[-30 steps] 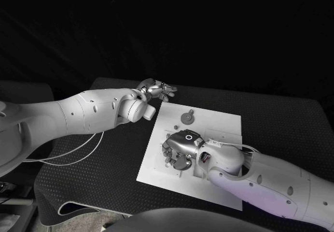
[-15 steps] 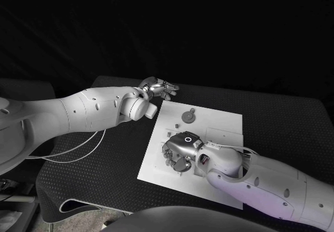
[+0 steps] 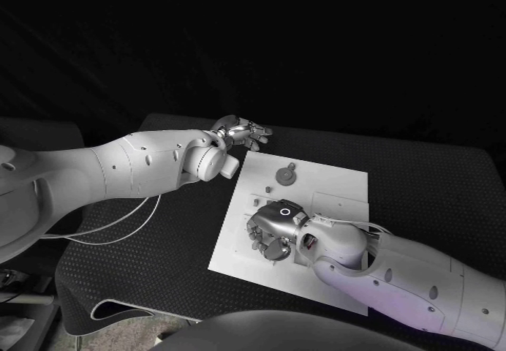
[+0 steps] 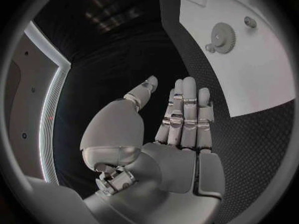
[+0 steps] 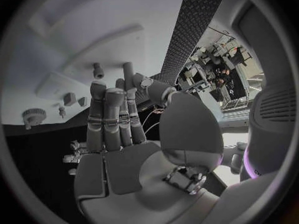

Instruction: Assemble the parts on the task board

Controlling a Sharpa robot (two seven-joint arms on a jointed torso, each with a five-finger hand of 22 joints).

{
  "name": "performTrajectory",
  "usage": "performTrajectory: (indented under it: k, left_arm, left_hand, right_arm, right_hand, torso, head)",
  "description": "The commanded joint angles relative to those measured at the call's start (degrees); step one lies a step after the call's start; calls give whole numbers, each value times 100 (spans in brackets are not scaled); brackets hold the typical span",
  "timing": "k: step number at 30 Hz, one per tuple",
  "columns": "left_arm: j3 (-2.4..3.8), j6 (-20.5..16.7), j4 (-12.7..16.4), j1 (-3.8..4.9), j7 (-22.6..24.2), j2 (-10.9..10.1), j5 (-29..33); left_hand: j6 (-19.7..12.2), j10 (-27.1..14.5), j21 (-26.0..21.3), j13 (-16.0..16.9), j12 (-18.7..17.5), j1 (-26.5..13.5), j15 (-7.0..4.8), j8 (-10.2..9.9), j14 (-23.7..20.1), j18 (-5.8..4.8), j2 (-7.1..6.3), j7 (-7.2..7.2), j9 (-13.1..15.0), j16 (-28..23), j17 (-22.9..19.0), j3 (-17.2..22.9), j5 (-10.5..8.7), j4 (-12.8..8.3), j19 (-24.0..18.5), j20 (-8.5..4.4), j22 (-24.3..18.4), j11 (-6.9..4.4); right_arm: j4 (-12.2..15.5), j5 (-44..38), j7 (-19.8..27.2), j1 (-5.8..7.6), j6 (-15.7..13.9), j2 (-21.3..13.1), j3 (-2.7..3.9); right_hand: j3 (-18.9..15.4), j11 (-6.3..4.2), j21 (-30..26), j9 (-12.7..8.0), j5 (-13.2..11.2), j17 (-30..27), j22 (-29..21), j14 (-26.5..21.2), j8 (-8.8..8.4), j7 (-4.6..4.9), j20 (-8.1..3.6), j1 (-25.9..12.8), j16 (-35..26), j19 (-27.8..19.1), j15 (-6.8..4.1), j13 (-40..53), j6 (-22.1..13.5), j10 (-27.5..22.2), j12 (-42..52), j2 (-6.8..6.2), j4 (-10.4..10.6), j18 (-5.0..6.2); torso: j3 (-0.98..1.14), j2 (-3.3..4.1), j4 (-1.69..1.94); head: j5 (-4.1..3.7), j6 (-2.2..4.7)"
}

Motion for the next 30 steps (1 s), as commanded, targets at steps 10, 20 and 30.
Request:
performTrajectory:
  k: [10, 20, 30]
  left_arm:
    - [6, 100, 16, 8, 28, 10, 10]
    - [6, 102, 26, 8, 23, 16, 10]
    - [6, 117, 25, 8, 5, 5, 10]
  left_hand:
    - [-44, -9, -26, 8, 2, -40, 4, 37, 22, -3, -4, 11, -12, -31, 9, -10, 5, 30, 0, -216, 13, 22]
    - [-45, -10, -28, 9, 2, -40, 4, 39, 22, -3, -3, 11, -14, -33, 11, -10, 5, 31, 0, -216, 15, 22]
    - [-45, -10, -29, 9, 2, -39, 4, 40, 21, -3, -4, 11, -14, -34, 13, -10, 5, 31, -1, -216, 17, 22]
  right_arm:
    - [-152, -437, -109, -19, 162, 79, -65]
    - [-187, -302, -32, -28, 157, 165, -185]
    - [-185, -105, 57, -28, 117, 142, -193]
  right_hand:
    - [38, -81, 38, 13, 12, -14, 123, -56, 38, 1, -23, 9, 47, 14, -91, 256, 38, 176, 21, 52, -30, 149]
    - [63, -79, 47, 25, 12, -27, 120, -64, 33, 2, -21, -10, 60, 2, -89, 267, 37, 172, 15, 22, -40, 149]
    - [40, -32, 51, 18, 34, -105, 119, -118, -47, 41, 14, -119, 54, -79, -42, 266, -47, 61, -63, -101, -106, 149]
  torso:
    - [-2, -2, 3]
    - [-3, -1, -1]
    - [-6, -2, -1]
  head:
    - [0, -16]
    - [2, -19]
    - [-11, -11]
